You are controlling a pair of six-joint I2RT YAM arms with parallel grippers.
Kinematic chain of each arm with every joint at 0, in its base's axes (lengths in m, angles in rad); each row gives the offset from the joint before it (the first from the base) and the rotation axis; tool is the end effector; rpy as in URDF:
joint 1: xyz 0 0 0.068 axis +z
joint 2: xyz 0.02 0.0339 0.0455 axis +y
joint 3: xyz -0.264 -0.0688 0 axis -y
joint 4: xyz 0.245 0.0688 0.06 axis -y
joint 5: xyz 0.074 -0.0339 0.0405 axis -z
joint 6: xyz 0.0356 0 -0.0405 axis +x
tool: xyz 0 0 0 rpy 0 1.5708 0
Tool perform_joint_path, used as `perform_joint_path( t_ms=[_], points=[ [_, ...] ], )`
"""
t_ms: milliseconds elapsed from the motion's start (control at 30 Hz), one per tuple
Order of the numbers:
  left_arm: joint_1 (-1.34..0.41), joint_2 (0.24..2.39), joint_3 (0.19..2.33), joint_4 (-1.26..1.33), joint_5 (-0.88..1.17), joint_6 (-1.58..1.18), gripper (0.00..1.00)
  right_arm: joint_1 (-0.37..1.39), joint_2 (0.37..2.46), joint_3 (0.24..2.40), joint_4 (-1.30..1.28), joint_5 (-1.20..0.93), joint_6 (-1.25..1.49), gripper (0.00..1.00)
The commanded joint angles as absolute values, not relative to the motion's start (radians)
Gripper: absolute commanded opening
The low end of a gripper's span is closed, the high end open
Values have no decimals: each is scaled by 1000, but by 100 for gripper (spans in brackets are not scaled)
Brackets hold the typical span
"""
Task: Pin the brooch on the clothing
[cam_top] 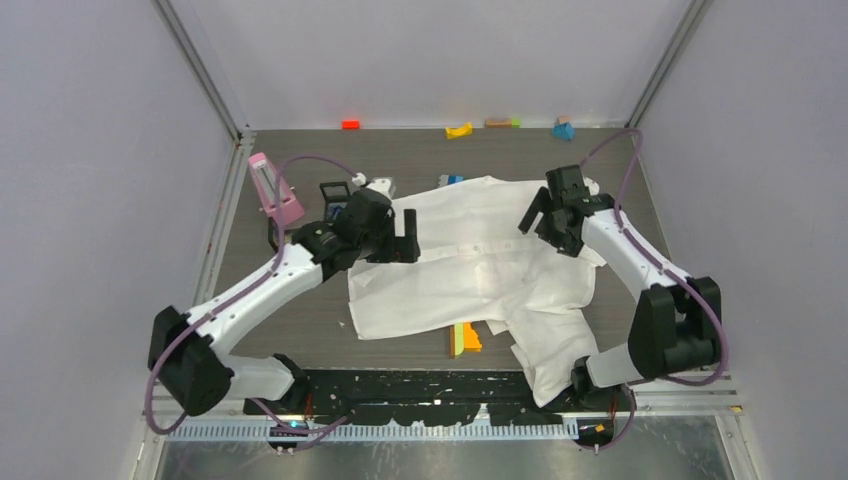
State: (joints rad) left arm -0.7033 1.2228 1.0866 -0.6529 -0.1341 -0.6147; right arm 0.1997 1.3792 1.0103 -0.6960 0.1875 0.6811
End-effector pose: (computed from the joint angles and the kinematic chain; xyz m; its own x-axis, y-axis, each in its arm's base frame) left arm 0.1997 -0.1631 0.3103 -0.7704 -0.0961 -0.6302 0.1527 0.9320 -0.3288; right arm 0.2686 0.0476 0.2450 -0.7330 0.4828 -0.4791 0.4572 0.8713 0.1784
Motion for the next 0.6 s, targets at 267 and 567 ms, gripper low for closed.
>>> perform_joint_path(
  t_ms=[267,567],
  points=[
    [-593,1611,1091,-177,-37,-626,100,154,1817,1263,-454,-58,557,91],
    [-495,1825,1096,-81,28,-689,99,106,1966,1316,-468,-96,616,89]
  ],
)
